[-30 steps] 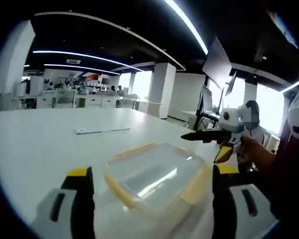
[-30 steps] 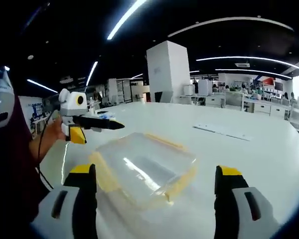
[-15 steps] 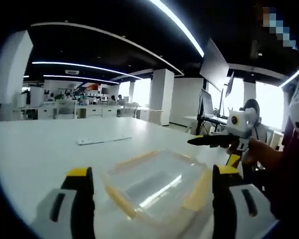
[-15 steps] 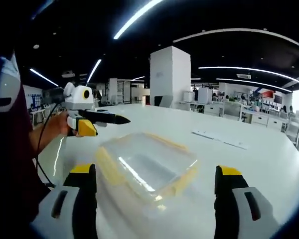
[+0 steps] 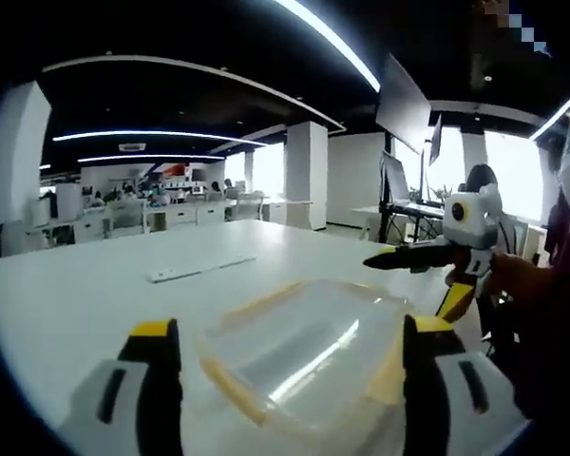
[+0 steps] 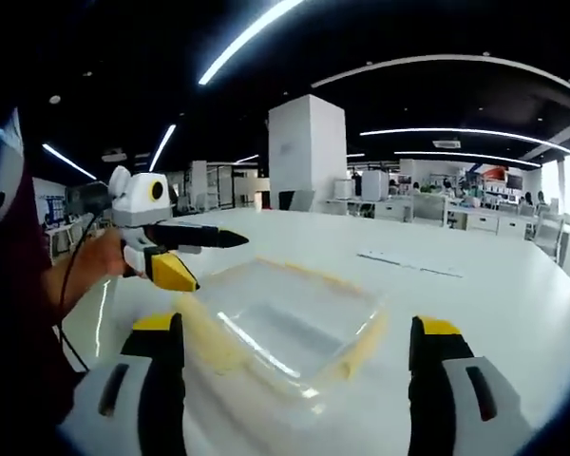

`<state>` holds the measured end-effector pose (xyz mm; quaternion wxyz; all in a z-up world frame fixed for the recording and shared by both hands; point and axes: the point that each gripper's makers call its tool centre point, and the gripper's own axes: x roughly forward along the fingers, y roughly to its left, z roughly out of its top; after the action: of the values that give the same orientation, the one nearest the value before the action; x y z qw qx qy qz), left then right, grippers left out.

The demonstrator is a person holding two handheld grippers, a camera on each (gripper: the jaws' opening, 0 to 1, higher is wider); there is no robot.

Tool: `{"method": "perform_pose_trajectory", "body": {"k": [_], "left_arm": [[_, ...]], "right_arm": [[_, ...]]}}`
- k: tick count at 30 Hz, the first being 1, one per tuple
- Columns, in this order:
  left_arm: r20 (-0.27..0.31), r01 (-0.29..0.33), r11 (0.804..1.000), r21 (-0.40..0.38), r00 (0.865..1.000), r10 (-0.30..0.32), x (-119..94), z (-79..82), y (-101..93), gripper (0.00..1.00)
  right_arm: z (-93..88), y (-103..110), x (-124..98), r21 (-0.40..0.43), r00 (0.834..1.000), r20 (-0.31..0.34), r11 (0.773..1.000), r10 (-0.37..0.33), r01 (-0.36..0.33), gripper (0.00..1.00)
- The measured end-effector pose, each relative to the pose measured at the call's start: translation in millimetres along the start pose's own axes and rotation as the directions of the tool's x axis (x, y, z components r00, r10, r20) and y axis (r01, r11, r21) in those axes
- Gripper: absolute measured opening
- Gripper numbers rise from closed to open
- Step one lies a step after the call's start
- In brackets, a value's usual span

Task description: Snap each plastic latch of the storage box into its locked position after aligning the lid with the box until every specified latch is closed and the lid sits flush.

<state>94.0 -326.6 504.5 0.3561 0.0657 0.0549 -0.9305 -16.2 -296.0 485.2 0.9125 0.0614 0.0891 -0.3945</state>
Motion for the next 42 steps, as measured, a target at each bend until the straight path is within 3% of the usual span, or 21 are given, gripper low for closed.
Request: {"method": "perform_pose_trajectory", "body": {"k": [7,12,20,22,28,35,42], "left_arm": [[-0.011,-0.002,1.0,0.001,1.0,0.002,0.5,-4.3,2.4,0.96],[-0.024,0.002,1.0,0.002,1.0,-0.001,1.5,-9.2,1.8,0.95],[-0.035,0.0,1.0,0.002,0.999,0.0,2.7,-11.7,3.9,0.95],[-0.038,0.001,1.0,0.003,0.999,-0.001,3.0,-12.8,4.5,0.94],[-0.049,0.003,1.0,0.001,0.999,-0.003,3.4,-15.8,5.4,0.93],[-0.054,0.003,1.0,0.007,0.999,-0.002,3.8,-15.2,7.0,0.92],[-0.077,0.012,1.0,0.02,0.997,-0.011,5.6,-20.3,6.4,0.86]], "right_arm": [[-17.0,-2.3,5.4,-0.044,0.997,-0.071,0.999,-0.017,0.014,0.99],[-16.8,-2.0,7.1,-0.015,0.998,-0.06,1.0,0.006,-0.007,0.98],[-23.0,0.3,11.2,-0.024,0.996,-0.088,0.999,0.028,-0.03,0.98],[-25.7,-1.3,12.7,-0.06,0.995,-0.104,0.998,0.008,-0.014,0.99],[-26.2,-1.1,14.7,-0.056,0.994,-0.105,0.998,0.008,-0.014,0.99],[-25.6,-3.2,17.6,-0.118,0.994,-0.108,0.993,-0.02,0.008,0.97],[-24.7,-1.8,16.8,-0.111,0.996,-0.089,0.994,-0.021,0.011,0.93]]}}
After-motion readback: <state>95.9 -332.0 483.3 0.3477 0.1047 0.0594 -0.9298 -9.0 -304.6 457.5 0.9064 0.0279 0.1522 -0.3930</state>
